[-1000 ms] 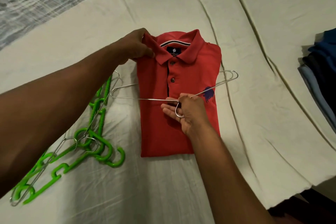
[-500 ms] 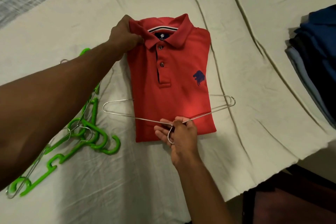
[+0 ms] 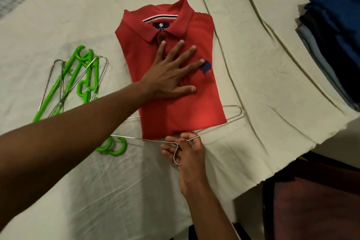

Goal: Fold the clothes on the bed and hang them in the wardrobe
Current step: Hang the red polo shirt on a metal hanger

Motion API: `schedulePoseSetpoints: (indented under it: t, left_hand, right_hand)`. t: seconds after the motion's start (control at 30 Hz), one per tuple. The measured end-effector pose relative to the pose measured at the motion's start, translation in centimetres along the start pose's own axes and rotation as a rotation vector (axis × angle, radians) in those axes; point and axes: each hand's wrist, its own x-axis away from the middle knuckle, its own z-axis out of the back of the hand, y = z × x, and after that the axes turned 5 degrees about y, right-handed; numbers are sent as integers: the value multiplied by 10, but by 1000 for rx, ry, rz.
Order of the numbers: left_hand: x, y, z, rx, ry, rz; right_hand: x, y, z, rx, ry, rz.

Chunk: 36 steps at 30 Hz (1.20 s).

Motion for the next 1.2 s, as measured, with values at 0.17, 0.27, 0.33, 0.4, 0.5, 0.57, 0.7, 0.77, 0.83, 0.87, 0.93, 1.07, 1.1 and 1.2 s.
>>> schedulePoseSetpoints:
  t: [0.17,0.27,0.33,0.4,0.5,0.57,0.7,0.77,0.83,0.87,0.93,1.07,1.1,1.2]
  left_hand:
    - [-4,-3,-7,-20,-8,-10]
    - [-5,-3,-7,-9,-27,8]
    - [-5,-1,-5,3,-58,24]
    - [-5,-2,-2,19,-89,38]
    - [-7,0,6,25,-144,55]
    - [-8,1,10,21,-189,61]
    - [-10,5,16,-8,-241,83]
    - [-11,10,23,-3,-278,122]
    - [-9,18,29,32,-328,181]
    - [-8,21,32,62,-350,217]
    - [-6,28,39,126,-388,272]
    - [4,37,54,151,-379,254]
    - [7,38,57,102,-311,235]
    - [7,30,57,29,-98,301]
  right_hand:
    - [12,16,8,-35,56,89]
    - [25,27,20,-45,87,143]
    - [35,28,29,-28,87,205]
    - [44,26,33,-10,88,268]
    - [47,16,31,-97,122,299]
    - [40,8,29,-212,157,285]
    - [34,-9,40,-227,142,270]
    - [41,-16,51,-170,104,297]
    - [51,-21,62,-148,67,297]
    - [56,-25,65,-146,45,297]
    - [66,-34,69,-142,21,313]
    - [79,-51,85,-123,27,302]
    - [81,-54,95,-111,35,289]
    - [80,-58,134,-60,77,249]
